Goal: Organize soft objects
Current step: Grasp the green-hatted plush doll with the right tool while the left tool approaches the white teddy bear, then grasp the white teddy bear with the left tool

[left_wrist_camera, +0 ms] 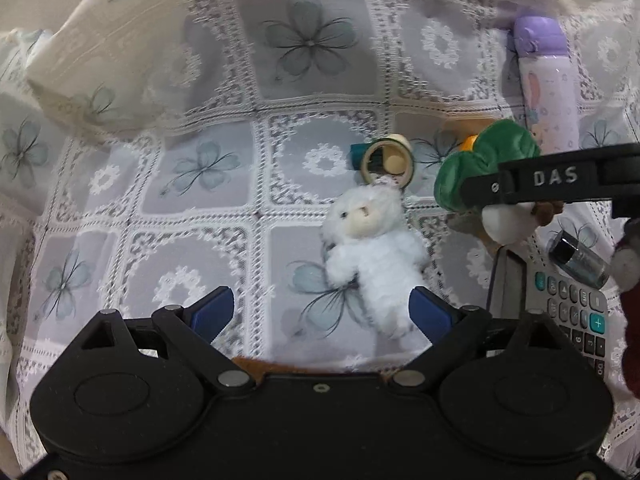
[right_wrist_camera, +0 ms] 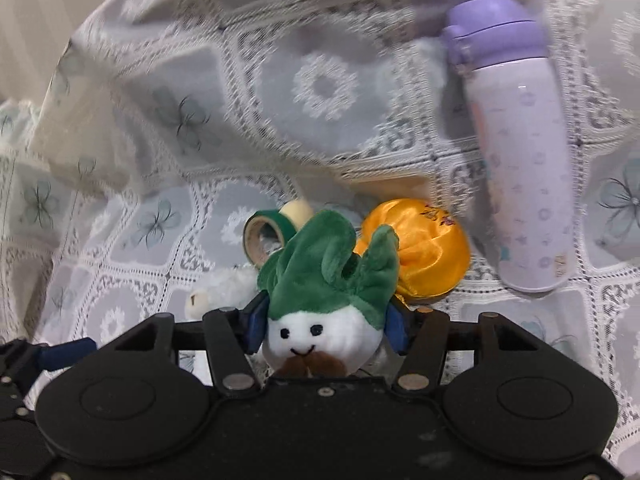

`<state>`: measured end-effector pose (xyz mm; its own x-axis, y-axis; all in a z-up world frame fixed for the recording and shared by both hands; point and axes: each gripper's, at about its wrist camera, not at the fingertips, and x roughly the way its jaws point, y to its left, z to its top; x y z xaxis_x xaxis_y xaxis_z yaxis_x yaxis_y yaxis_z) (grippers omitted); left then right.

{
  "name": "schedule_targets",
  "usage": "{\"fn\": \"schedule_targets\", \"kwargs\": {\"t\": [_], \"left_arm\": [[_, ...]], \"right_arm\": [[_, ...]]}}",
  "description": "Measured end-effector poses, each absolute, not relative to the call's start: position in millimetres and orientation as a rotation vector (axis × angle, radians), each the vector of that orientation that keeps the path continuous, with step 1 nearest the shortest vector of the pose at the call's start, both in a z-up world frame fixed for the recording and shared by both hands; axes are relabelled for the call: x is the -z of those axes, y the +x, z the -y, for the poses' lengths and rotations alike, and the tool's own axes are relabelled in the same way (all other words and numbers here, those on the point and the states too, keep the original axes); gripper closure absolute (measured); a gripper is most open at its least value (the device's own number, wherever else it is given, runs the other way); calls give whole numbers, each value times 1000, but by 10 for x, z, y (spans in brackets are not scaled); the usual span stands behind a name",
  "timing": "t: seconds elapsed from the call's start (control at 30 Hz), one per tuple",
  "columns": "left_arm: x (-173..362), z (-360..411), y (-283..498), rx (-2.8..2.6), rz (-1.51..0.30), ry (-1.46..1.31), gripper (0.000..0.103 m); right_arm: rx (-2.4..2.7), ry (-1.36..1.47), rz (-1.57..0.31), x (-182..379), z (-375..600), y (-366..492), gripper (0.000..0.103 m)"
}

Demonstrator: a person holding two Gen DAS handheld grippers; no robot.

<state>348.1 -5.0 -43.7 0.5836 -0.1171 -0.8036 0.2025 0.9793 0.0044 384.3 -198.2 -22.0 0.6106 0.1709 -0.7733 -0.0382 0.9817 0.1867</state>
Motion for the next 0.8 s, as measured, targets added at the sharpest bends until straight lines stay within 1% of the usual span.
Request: {"fn": "schedule_targets", "kwargs": {"t": [0.4, 0.67, 0.7, 0.73, 0.77, 0.8], "left_arm": [[780, 552, 3836, 220, -990, 162, 11], [1009, 546, 4042, 205, -1078, 99, 12], [1007, 545, 4039, 203, -1071, 98, 15], [1006, 549, 4039, 201, -1068, 101, 21], [1003, 553, 4044, 200, -1066, 100, 25], [996, 552, 4048, 199, -1063, 96, 33]], "right_arm": [[-119, 208, -879, 192, 2227, 3682, 46], [-180, 247, -856, 147, 2215, 3624, 46], [-181, 257, -852, 130, 2223, 3623, 46], [-180, 265, -848, 114, 2231, 3623, 45], [-180, 269, -844, 98, 2235, 3621, 45], [-180, 271, -841, 80, 2236, 3617, 46]]}}
